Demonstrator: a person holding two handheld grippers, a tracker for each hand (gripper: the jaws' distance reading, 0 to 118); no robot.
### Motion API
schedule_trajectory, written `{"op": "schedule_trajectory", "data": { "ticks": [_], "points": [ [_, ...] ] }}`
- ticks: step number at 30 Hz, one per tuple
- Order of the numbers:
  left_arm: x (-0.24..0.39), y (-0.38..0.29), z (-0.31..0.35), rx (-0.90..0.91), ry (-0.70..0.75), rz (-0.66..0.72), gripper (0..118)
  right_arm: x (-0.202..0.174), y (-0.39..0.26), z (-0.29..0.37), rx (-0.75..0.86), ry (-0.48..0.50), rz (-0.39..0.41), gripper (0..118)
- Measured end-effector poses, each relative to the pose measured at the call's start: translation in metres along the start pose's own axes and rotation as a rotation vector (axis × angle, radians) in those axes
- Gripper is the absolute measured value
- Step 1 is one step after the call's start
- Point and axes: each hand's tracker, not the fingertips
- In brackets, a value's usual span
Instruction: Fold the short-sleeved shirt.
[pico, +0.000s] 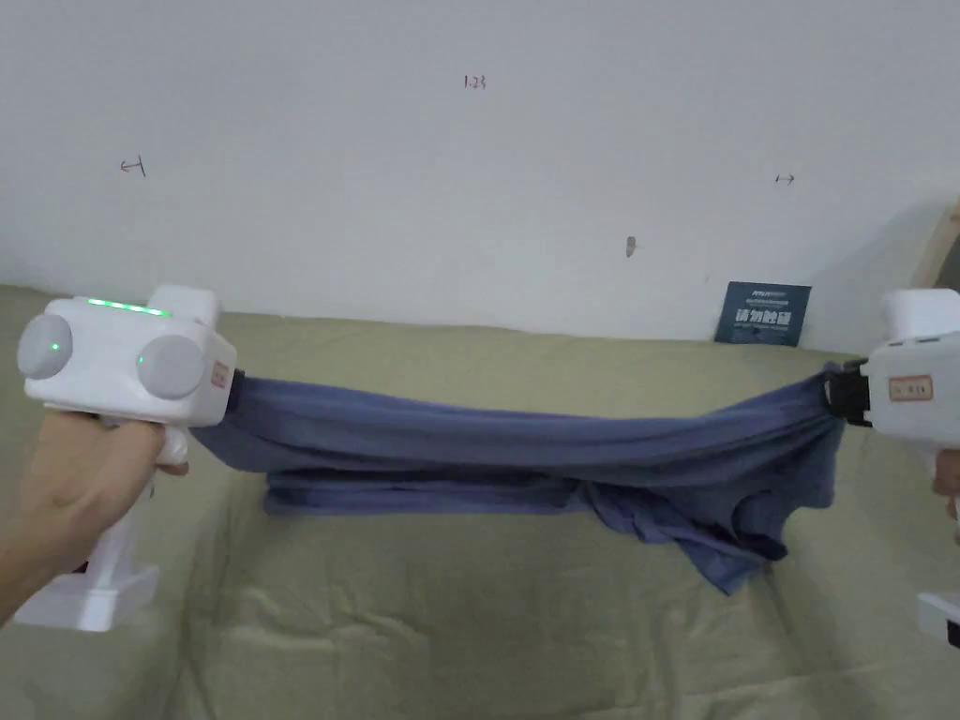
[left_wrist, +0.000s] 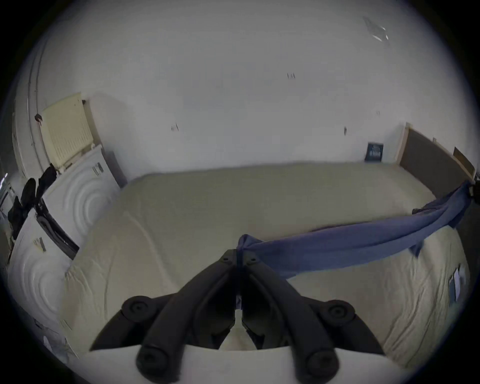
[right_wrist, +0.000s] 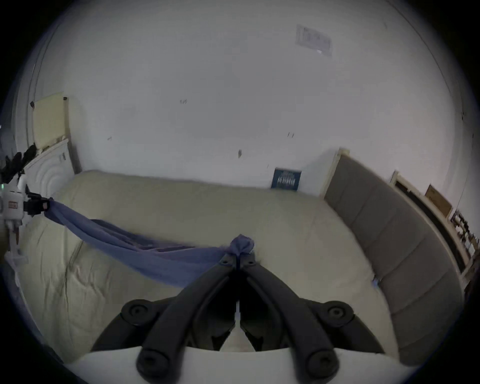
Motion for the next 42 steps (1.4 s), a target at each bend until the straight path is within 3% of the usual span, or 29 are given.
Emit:
{"op": "schedule_trajectory", "data": {
  "ticks": [10, 20, 25, 39, 40, 41, 42],
  "points": [
    [-0.020, -0.179, 0.104, -0.076, -0.075, -0.019, 2, -0.019, -0.183, 0.124, -0.076, 0.054, -0.027, 0],
    [-0.049, -0.312, 0.193, -0.149, -0.106, 0.067, 2, -0.010, -0.309, 0.234, -0.136, 0.076, -0.160, 0],
    [-0.048, -0.339, 0.205, -0.188, -0.154, 0.075, 2, -0.012, -0.338, 0.239, -0.195, 0.058, -0.127, 0],
    [-0.047, -0.359, 0.197, -0.226, -0.176, 0.078, 3, -0.005, -0.365, 0.223, -0.241, 0.063, -0.166, 2],
    [-0.048, -0.360, 0.195, -0.239, -0.198, 0.098, 5, -0.004, -0.364, 0.223, -0.245, 0.063, -0.190, 18],
    [-0.049, -0.360, 0.195, -0.246, -0.213, 0.121, 20, -0.003, -0.364, 0.225, -0.245, 0.071, -0.213, 49],
    [-0.050, -0.361, 0.197, -0.239, -0.204, 0.130, 53, -0.002, -0.364, 0.225, -0.250, 0.068, -0.220, 88]
  ]
}}
